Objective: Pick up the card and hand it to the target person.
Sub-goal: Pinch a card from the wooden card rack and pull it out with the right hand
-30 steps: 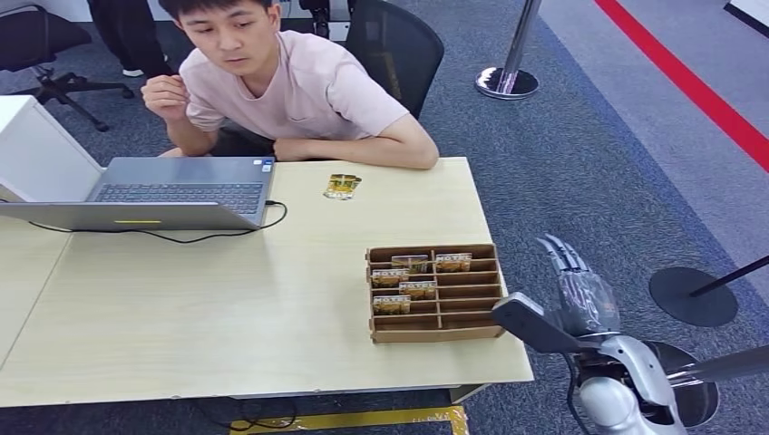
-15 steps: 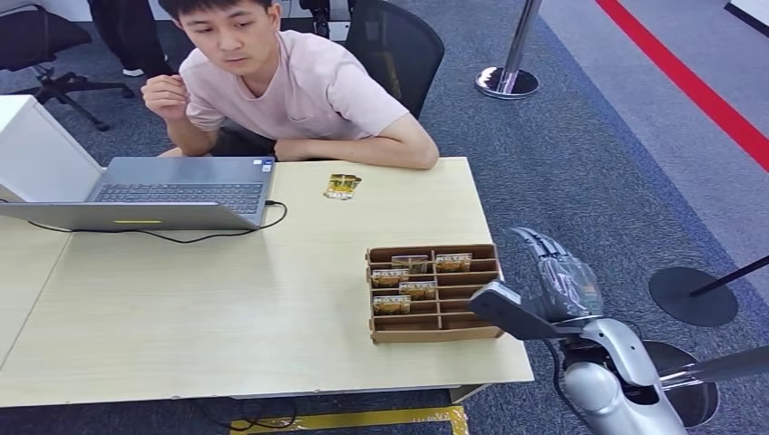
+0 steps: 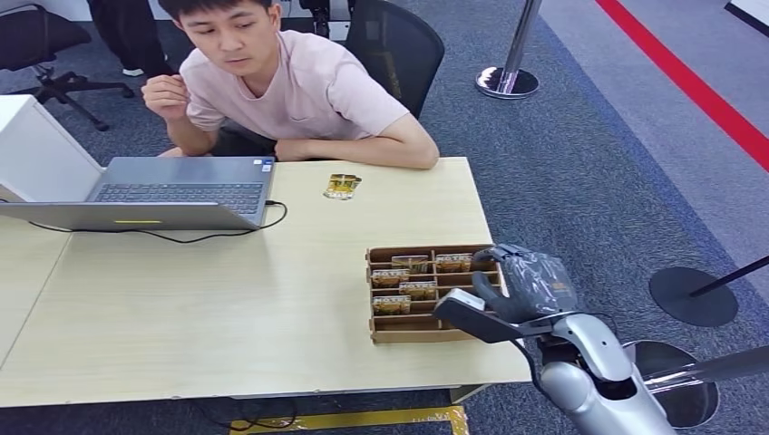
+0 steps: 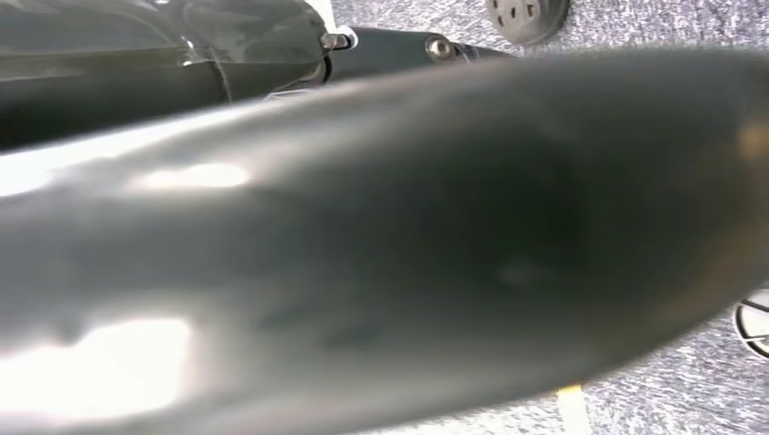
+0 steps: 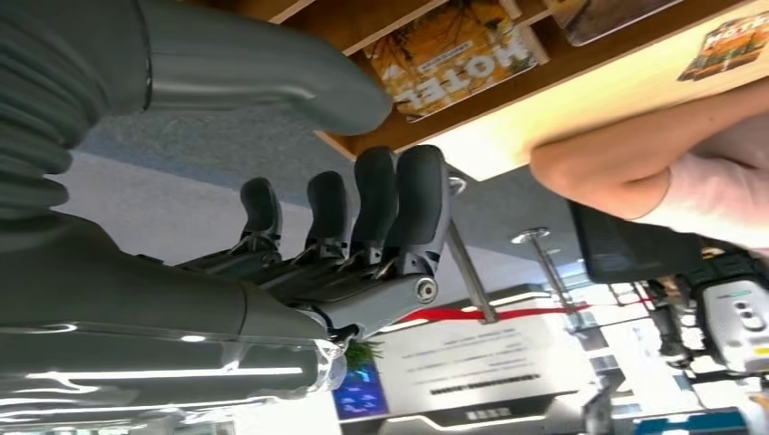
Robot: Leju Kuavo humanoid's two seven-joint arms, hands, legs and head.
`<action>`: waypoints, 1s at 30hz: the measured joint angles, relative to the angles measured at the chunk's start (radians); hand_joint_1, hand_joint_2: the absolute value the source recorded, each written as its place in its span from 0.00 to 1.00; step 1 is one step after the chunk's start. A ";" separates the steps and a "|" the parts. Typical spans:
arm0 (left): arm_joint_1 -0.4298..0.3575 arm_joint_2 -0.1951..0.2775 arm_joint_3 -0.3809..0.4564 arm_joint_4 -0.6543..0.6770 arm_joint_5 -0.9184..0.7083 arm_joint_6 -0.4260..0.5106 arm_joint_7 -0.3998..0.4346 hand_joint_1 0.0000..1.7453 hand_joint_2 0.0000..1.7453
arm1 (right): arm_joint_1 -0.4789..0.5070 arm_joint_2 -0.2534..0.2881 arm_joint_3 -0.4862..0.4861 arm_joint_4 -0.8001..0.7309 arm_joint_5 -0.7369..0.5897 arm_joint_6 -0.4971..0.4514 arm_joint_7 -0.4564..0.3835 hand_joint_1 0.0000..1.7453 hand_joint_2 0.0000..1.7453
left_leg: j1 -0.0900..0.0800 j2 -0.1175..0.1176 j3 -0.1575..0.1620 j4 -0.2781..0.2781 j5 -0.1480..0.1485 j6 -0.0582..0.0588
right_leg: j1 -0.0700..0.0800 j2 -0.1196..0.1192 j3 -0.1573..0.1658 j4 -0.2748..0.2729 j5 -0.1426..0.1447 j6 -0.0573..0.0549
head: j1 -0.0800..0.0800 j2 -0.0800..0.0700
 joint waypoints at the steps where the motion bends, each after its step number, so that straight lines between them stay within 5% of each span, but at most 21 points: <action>1: 0.000 -0.001 0.000 0.000 0.000 0.000 0.000 0.00 0.00 | -0.003 -0.002 0.007 0.002 0.007 0.000 0.002 0.60 1.00 | 0.000 0.000 0.000 0.000 0.000 0.000 | 0.000 0.000 0.000 0.000 0.000 0.000 | 0.000 0.000; 8: 0.000 -0.004 0.000 0.000 0.001 0.000 -0.001 0.00 0.00 | -0.025 -0.015 0.052 0.018 0.046 -0.001 0.015 0.49 1.00 | 0.000 0.000 0.000 0.000 0.000 0.000 | 0.000 0.000 0.000 0.000 0.000 0.000 | 0.000 0.000; 30: 0.000 -0.004 0.000 0.000 0.004 0.000 0.001 0.00 0.00 | -0.149 -0.053 0.141 0.124 0.073 -0.006 0.052 0.49 1.00 | 0.000 0.000 0.000 0.000 0.000 0.000 | 0.000 0.000 0.000 0.000 0.000 0.000 | 0.000 0.000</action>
